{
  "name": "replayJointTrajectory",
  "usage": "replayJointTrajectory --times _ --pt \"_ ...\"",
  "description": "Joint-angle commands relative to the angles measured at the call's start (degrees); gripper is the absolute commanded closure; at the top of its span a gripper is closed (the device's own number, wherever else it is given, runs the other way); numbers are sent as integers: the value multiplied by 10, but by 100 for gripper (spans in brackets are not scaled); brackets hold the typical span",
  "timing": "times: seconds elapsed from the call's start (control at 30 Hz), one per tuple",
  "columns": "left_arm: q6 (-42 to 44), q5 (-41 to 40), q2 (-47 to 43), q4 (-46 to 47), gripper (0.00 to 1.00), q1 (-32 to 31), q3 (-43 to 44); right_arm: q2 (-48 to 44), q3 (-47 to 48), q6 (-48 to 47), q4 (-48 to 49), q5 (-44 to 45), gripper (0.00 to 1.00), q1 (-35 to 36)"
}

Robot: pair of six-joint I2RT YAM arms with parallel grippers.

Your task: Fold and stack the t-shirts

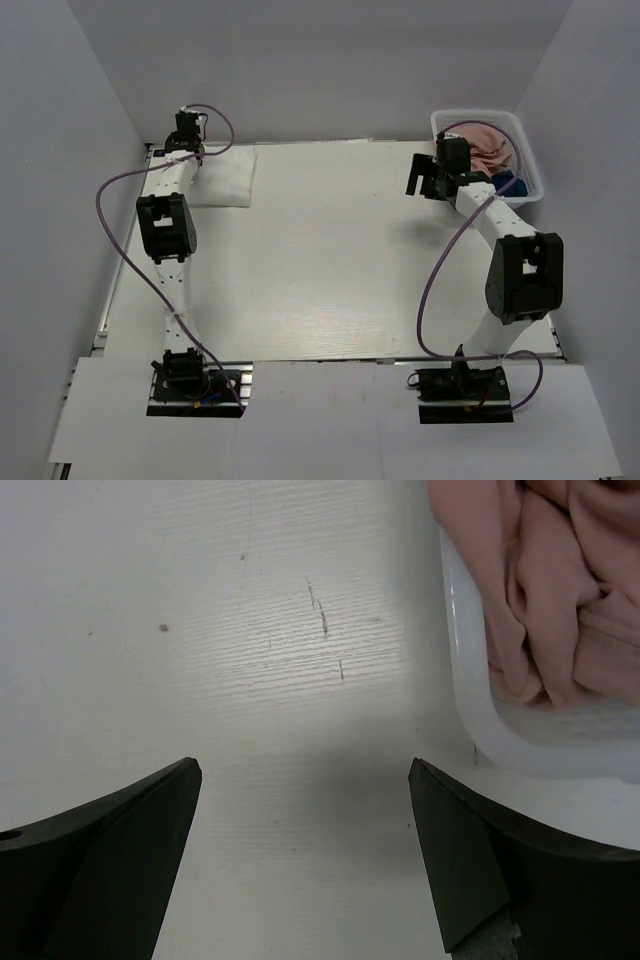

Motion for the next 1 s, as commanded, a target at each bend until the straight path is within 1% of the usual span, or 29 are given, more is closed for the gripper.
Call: replayJointTrajectory --times 0.0,0.13,0.2,0.33,0.37,0.4,0.43,0.47,0.5,0.53,0.6,0.63,0.73,0.77,0.8,0.83,0.87,0.9,0.93,0.97 --pt "24 -27 17 8 100 20 53 44 37 -6 -18 -8 10 -2" --pt "54 -70 54 57 100 27 80 74 61 4 -10 -26 10 -2" --pt "65 -75 66 75 100 32 89 84 65 11 -14 -47 10 1" --pt "77 -94 67 105 100 43 89 79 59 17 -14 -48 10 0" --pt "77 -101 61 117 89 43 74 76 57 17 -15 -51 10 0" --pt "77 -106 48 129 72 43 56 74 57 12 -18 -58 10 -1" --pt "77 -106 42 139 38 43 50 66 56 11 -18 -60 10 1" --pt "77 -106 42 140 29 43 50 60 54 12 -18 -65 10 1" --pt "77 -113 35 146 23 43 61 55 50 9 -11 -76 10 2" --pt "72 -113 35 146 20 43 68 39 40 9 -8 -82 10 3" --pt "58 -118 12 132 2 43 83 17 19 10 14 -123 10 4" --pt "53 -118 1 119 0 43 83 9 14 10 18 -129 10 3" --pt "12 -138 -67 92 0 32 55 -33 -16 13 35 -152 10 5" --pt "-11 -126 -88 56 0 32 39 -62 -24 13 46 -154 10 3" --pt "-65 -92 -110 31 0 32 33 -72 -47 17 49 -155 10 4" --pt "-93 -75 -158 7 0 32 26 -84 -58 23 54 -145 10 2" --pt "-117 -53 -186 -30 0 32 0 -110 -78 26 66 -140 10 1" --pt "-138 22 -218 -36 0 27 -24 -134 -87 31 66 -127 10 0" --pt "-169 68 -254 -36 0 27 -57 -146 -100 39 64 -111 10 -1" --pt "-187 110 -333 -27 0 27 -141 -171 -117 40 62 -98 10 -1"
